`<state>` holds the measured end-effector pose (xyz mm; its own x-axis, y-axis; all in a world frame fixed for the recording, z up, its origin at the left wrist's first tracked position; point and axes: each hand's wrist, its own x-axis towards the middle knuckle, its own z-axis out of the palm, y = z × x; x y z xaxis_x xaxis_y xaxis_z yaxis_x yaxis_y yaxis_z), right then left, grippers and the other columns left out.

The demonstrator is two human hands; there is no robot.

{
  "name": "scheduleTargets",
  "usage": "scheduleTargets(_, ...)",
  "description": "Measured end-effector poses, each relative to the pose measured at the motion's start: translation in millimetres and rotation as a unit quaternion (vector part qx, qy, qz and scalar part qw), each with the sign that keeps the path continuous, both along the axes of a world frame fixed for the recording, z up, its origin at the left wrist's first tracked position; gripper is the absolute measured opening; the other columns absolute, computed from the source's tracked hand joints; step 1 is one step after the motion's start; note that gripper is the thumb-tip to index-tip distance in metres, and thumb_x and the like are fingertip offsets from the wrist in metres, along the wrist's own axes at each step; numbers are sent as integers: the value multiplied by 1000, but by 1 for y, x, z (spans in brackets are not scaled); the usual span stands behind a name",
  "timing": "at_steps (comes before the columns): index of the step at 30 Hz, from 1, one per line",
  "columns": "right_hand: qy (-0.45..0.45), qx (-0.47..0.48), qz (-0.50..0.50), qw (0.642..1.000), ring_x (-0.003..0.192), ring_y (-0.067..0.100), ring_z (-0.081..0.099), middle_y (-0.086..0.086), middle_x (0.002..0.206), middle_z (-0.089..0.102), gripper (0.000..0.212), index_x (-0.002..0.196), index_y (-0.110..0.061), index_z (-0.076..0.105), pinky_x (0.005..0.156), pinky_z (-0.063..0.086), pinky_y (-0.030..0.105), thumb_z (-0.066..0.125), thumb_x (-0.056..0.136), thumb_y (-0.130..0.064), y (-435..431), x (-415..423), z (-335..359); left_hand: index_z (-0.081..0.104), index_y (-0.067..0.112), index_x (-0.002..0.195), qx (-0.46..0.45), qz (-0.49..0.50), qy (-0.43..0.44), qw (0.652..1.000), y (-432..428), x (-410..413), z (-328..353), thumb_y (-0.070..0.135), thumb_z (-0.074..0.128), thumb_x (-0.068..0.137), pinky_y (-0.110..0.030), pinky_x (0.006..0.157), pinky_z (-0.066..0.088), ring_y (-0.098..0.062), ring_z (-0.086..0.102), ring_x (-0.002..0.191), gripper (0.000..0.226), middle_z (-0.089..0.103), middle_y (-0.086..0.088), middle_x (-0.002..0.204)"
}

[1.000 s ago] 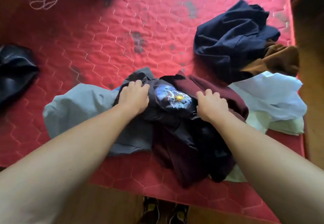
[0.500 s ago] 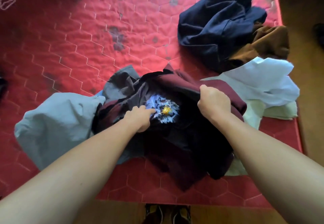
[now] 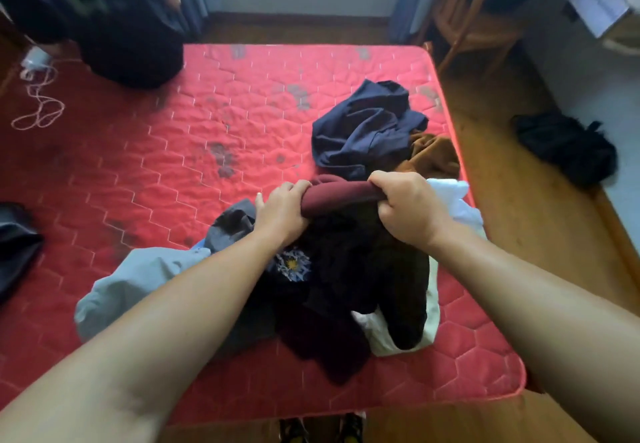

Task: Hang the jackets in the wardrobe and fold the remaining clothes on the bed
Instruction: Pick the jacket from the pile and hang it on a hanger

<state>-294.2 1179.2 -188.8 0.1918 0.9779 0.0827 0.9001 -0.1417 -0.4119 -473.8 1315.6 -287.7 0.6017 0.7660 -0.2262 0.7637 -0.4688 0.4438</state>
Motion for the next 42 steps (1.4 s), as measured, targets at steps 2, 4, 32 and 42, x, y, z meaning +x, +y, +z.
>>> scheduleTargets(2, -33, 9, -1, 999, 70, 41, 60, 16, 74, 66, 18, 81, -9, 60, 61, 40, 37, 44, 73, -14, -10, 4, 29, 55, 32, 114, -11, 24, -54, 998, -1, -3, 27, 19, 61, 81, -52, 96, 47, -33, 63, 105, 36, 65, -4, 110)
scheduleTargets(4, -51, 15, -22, 998, 74, 42, 61, 17, 77, 67, 17, 83, -8, 62, 64, 43, 41, 47, 75, -11, -21, 8, 55, 58, 30, 113, -8, 31, -101, 994, -3, -13, 50, 14, 60, 81, -46, 85, 52, -33, 64, 101, 36, 66, -6, 110)
scheduleTargets(32, 34, 185, -47, 981, 103, 28, 61, 6, 115, 62, 47, 122, -20, 52, 89, 54, 48, 60, 77, -9, -23, -107, 298, 29, 15, 106, 130, -47, -310, 941, -64, -54, 403, 0, 50, 79, -27, 53, 36, -15, 52, 67, 38, 53, -3, 80)
scheduleTargets(42, -153, 239, 41, 958, 89, 35, 57, 7, 98, 61, 26, 100, -13, 52, 71, 42, 39, 49, 77, 0, 26, -168, 331, 41, 22, 123, 191, 163, -258, 933, -83, -176, 300, 17, 67, 85, -44, 79, 54, -25, 64, 95, 47, 64, -3, 105)
